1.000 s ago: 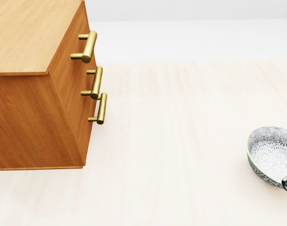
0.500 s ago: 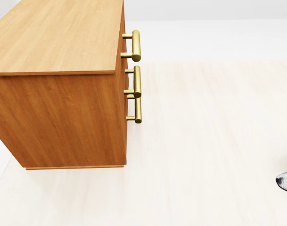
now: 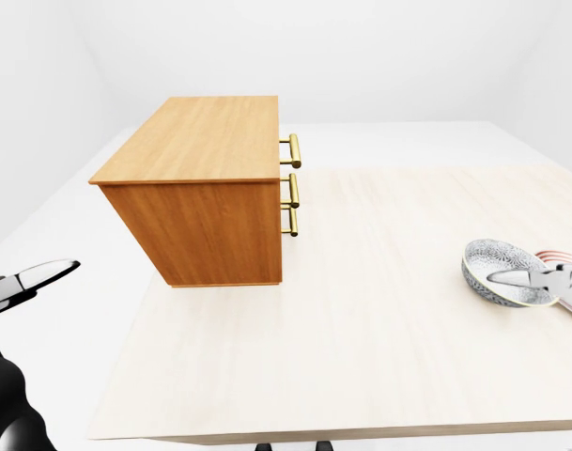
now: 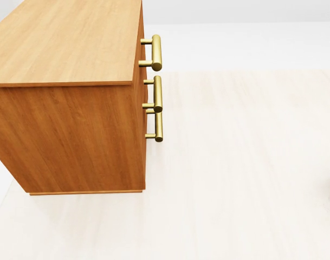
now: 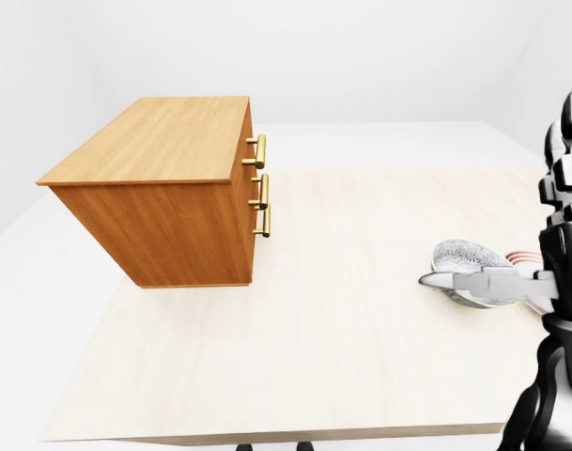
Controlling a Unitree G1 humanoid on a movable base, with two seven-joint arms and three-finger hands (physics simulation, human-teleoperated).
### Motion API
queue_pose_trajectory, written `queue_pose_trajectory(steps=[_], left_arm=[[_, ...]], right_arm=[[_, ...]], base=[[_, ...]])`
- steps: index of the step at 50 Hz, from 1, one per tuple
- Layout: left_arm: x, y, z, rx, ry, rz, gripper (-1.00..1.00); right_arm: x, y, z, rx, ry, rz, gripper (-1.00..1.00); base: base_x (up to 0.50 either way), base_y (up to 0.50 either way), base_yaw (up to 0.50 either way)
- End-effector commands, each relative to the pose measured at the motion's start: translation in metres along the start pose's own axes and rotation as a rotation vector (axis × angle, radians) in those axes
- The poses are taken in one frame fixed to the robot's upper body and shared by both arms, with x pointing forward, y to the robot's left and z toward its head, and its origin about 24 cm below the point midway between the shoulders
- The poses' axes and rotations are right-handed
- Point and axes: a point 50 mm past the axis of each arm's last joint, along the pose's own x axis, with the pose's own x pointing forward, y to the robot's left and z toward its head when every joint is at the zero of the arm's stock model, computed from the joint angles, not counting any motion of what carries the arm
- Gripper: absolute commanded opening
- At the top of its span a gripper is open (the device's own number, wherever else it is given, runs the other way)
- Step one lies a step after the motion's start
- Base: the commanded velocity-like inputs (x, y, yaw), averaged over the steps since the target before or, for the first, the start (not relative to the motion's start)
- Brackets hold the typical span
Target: Put the bowl on top of the cabinet.
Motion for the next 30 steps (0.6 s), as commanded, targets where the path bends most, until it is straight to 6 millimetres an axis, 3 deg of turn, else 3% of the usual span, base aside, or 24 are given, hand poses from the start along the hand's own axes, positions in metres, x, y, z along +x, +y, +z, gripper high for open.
queue_pose_trajectory(steps=[1, 5, 8, 19, 30], left_arm=[[0.001, 0.000, 0.003, 0.000, -0.014, 0.000, 1.00], [0.002, 0.001, 0.003, 0.000, -0.015, 0.003, 1.00], [0.002, 0.001, 0.003, -0.001, -0.016, 0.004, 1.00], [0.002, 0.000, 0.003, 0.003, -0.016, 0.001, 1.00], [0.002, -0.001, 0.004, 0.004, -0.019, -0.001, 1.00]], right_arm=[[0.004, -0.008, -0.090, -0.152, 0.421, 0.188, 1.00], [0.007, -0.008, -0.124, -0.188, 0.568, 0.242, 1.00], [0.013, -0.012, -0.137, -0.212, 0.627, 0.258, 1.00], [0.062, -0.019, -0.154, -0.333, 0.736, 0.422, 1.00], [0.054, -0.003, -0.193, -0.327, 0.976, 0.542, 1.00]], base=[[0.00, 0.00, 0.00], [0.00, 0.00, 0.00], [0.00, 0.00, 0.00], [0.00, 0.00, 0.00], [0.00, 0.00, 0.00]])
